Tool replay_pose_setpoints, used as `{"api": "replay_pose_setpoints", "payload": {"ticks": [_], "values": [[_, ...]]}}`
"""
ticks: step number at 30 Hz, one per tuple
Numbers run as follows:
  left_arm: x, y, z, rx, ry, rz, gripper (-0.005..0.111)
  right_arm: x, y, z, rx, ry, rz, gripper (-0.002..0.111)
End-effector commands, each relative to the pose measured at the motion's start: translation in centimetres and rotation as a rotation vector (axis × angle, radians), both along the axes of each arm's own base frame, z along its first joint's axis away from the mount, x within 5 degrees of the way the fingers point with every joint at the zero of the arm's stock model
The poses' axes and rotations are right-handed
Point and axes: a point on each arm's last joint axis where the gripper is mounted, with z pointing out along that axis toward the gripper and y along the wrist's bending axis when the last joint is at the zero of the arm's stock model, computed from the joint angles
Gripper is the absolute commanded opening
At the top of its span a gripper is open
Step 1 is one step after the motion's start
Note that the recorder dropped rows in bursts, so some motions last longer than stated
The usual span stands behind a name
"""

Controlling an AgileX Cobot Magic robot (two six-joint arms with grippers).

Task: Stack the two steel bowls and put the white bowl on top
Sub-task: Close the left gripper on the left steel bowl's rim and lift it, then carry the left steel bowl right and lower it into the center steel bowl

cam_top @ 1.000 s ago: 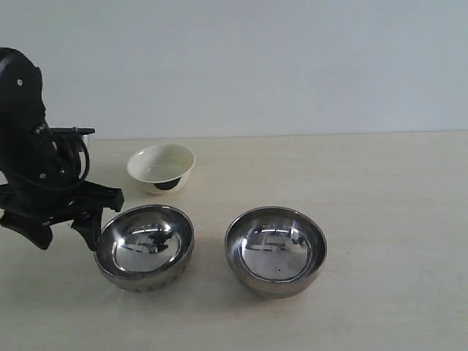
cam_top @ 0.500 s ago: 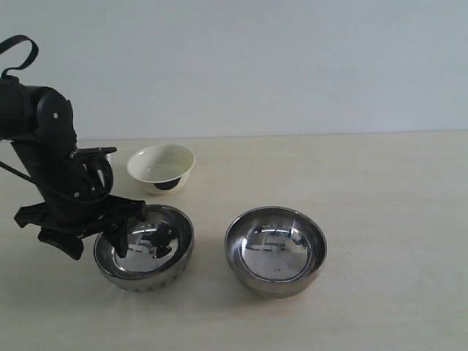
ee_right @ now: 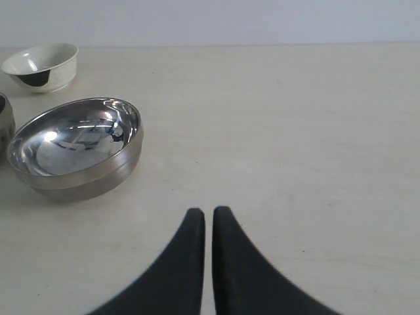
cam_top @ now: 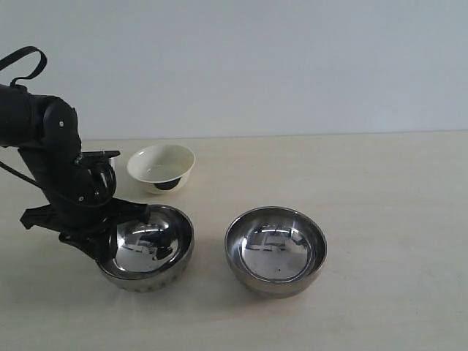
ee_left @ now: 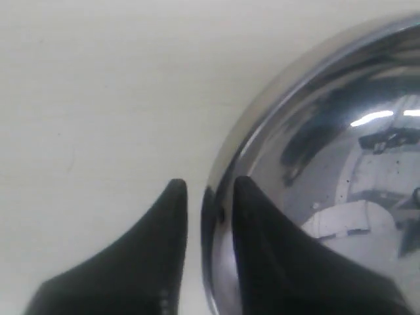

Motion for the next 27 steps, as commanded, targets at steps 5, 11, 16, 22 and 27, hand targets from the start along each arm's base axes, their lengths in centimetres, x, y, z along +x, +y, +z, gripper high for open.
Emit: {"api": "replay_pose_setpoints", "payload": {"ticks": [5, 11, 16, 22, 27], "values": [[-0.4, 0.0, 0.0, 0.010, 0.028, -0.008, 0.004, 0.0, 0.0, 0.1, -0.001, -0.017, -0.002, 0.000], [-1.1, 0.2, 1.0, 0.023, 0.069, -0.038, 0.004, 0.0, 0.0, 0.1, -0.001, -0.017, -0.002, 0.000], [-2.5, 0.5, 5.1, 0.012, 0.038, -0.064, 0.004, 0.0, 0.0, 0.1, -0.001, -0.017, -0.002, 0.000], [-3.6, 0.7, 8.1, -0.021, -0.007, -0.070, 0.004, 0.0, 0.0, 0.1, -0.001, -0.017, -0.002, 0.000], [-4.3, 0.0, 9.9, -0.136, -0.040, -0.050, 0.004, 0.0, 0.0, 0.1, -0.001, -0.017, -0.002, 0.000]]}}
